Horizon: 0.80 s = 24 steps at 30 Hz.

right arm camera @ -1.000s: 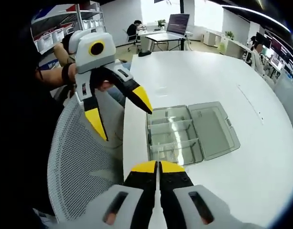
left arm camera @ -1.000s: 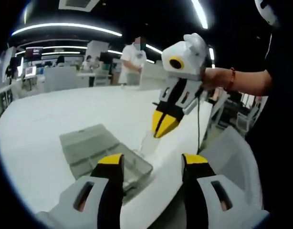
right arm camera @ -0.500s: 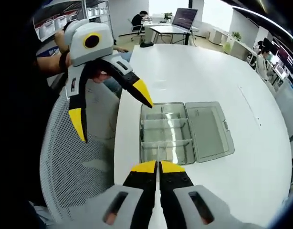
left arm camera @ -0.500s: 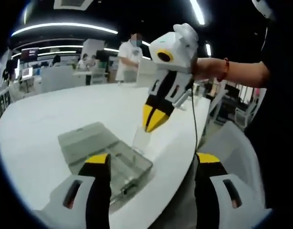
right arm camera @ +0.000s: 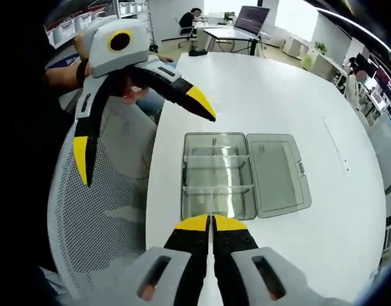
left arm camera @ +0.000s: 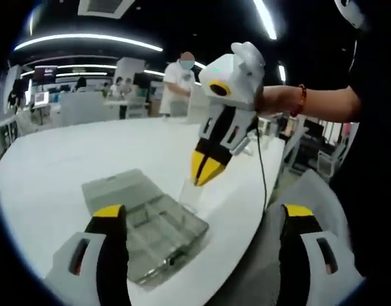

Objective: Insert the divider into the dual guide fixture by aligning both edges with the guide slots and pushing it downward to the bottom, including one-sided entry, uneven engagement, binding, and posture correction.

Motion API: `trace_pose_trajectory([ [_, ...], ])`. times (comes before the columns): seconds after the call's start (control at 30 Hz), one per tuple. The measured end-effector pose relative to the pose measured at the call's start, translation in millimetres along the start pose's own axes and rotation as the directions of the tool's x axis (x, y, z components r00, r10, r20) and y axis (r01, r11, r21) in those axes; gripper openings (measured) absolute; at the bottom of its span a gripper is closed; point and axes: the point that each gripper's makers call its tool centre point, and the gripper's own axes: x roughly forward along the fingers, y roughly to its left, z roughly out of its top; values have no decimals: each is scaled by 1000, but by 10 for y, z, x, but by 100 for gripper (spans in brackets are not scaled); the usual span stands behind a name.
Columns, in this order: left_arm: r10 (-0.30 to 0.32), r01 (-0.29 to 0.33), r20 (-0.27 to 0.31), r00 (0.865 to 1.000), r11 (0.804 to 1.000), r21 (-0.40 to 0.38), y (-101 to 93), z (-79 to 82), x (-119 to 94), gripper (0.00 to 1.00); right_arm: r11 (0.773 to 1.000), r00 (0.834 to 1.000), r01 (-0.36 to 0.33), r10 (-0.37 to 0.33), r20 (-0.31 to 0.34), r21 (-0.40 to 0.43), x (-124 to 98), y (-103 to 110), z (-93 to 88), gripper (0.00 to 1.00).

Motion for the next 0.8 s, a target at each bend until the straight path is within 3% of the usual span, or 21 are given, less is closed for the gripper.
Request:
trace_pose_trajectory([
  [0.3,20,-20,-20,1000,1000,-3,14,-79,-4,99,1000,999,-3,2,-38,-26,61,-33,-11,0],
  [0.8,21,-22,-11,1000,999,-36,1,-60,-34,99,999,998,-13,10,-67,-48,138,-70,9,0],
])
